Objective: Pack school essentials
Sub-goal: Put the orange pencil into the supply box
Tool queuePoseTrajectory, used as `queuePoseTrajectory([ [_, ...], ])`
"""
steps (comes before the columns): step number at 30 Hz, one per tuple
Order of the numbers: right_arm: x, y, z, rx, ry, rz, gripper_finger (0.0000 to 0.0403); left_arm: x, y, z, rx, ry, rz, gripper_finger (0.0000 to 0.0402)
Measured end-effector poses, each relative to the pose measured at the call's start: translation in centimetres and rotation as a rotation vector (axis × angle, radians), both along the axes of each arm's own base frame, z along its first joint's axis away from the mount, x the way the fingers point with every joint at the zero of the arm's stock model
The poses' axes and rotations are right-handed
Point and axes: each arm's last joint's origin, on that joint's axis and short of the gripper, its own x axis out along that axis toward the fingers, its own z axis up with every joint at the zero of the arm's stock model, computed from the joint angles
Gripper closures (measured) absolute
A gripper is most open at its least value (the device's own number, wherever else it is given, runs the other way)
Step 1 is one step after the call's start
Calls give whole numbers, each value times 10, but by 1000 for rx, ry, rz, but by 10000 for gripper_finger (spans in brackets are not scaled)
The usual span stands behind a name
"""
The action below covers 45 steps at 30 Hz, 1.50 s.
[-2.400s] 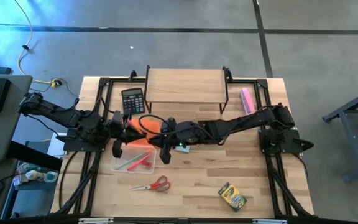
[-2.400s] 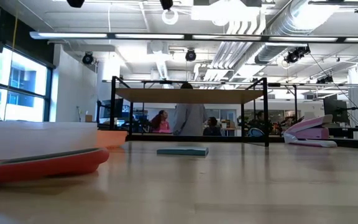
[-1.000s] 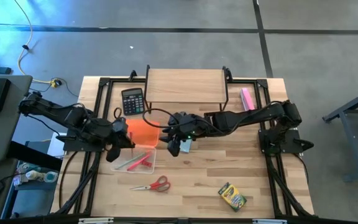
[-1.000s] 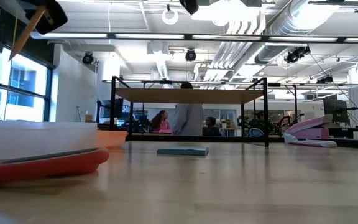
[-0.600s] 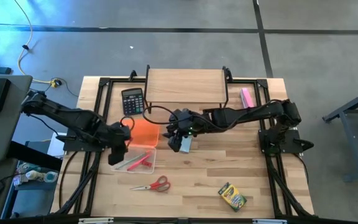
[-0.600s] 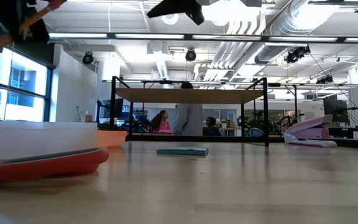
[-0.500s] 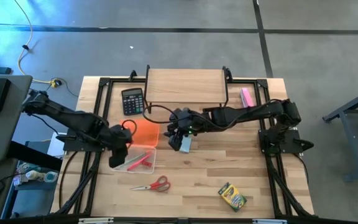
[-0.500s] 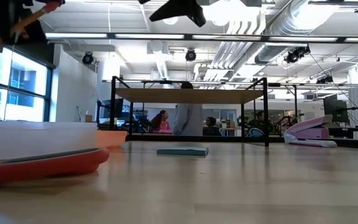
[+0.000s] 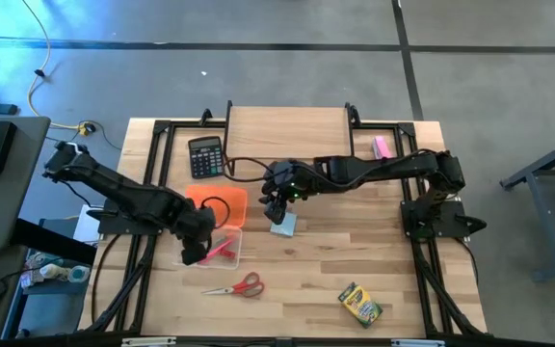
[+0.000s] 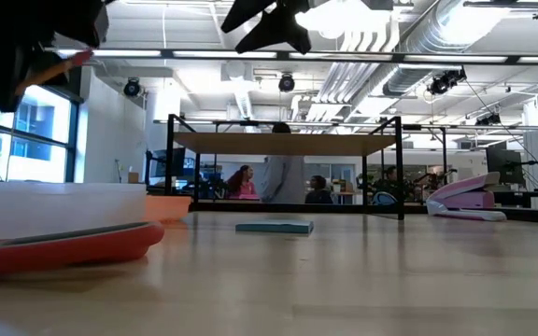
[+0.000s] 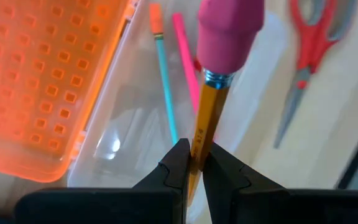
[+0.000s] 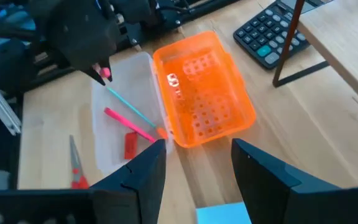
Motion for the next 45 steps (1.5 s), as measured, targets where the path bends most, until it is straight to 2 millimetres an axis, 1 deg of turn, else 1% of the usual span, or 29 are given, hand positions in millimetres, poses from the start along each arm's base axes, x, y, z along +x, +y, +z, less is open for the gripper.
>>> queuePoseTrajectory([
  [8,-3,0,-3,-33,45,28,231,15,-4,-25,33,125,-11,378],
  [16,-4,0,-4,-39,65,29,231,23,-7,-40,58,198,-28,378],
  [24,-3,-1,-4,-55,58,37,231,26,-7,-42,61,188,-38,372],
  [37,-4,-1,-4,-55,62,36,231,27,-5,-42,40,183,-43,285],
  [41,-4,-1,-4,-55,62,36,231,28,-4,-41,18,184,-51,276],
  [45,-4,-1,-4,-54,62,35,231,32,-5,-35,14,157,-72,276],
])
